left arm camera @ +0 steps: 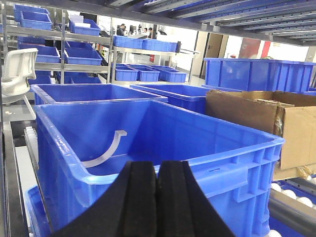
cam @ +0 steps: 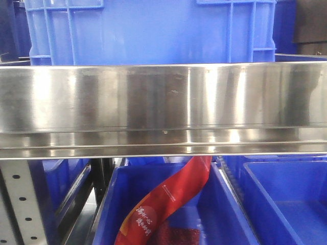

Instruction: Grab PVC pipe and place in blue bin

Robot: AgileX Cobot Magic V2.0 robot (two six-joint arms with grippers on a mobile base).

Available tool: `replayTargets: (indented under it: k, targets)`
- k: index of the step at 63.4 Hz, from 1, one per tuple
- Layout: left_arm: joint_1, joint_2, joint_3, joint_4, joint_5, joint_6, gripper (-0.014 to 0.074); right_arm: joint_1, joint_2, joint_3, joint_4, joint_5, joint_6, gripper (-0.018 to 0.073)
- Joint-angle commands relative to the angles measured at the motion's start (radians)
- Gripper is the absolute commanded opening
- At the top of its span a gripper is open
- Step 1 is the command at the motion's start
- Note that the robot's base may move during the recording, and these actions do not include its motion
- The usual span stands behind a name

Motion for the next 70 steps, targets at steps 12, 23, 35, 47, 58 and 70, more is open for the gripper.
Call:
replayTargets:
  k: [12,23,35,47,58,70]
  targets:
    - [-0.008,-0.007,0.001,-0.008,-0.016,-0.002,-0.0111,-0.01,-0.055,0.051,-0.03,-0.038,0.0,-0.0162]
    - [-0.008,-0.007,0.001,-0.008,-0.016,-0.002,-0.0111,-0.175,-0.182,0.225,-0.03,-0.088,0.0,-0.0162]
    - [-0.008,-0.007,0.001,-0.008,-0.016,-0.002,-0.0111,-0.378,-0.339,0.438,-0.03,-0.16,0.0,-0.0162]
    - [-0.008,-0.007,0.001,-0.008,-0.016,-0.002,-0.0111,-0.513,-0.524,0.618,-0.03,-0.178,0.0,-0.0162]
    - [-0.008,-0.007,0.001,-0.008,-0.016,-0.002,-0.0111,-0.528,-0.703,0.728,-0.03,-0.168,0.0,-0.0162]
    - [-0.008,-0.007,0.001,-0.008,-0.022,-0.002,-0.0111,-0.528,-0.728,0.759,-0.03,-0.181,0.0,-0.0162]
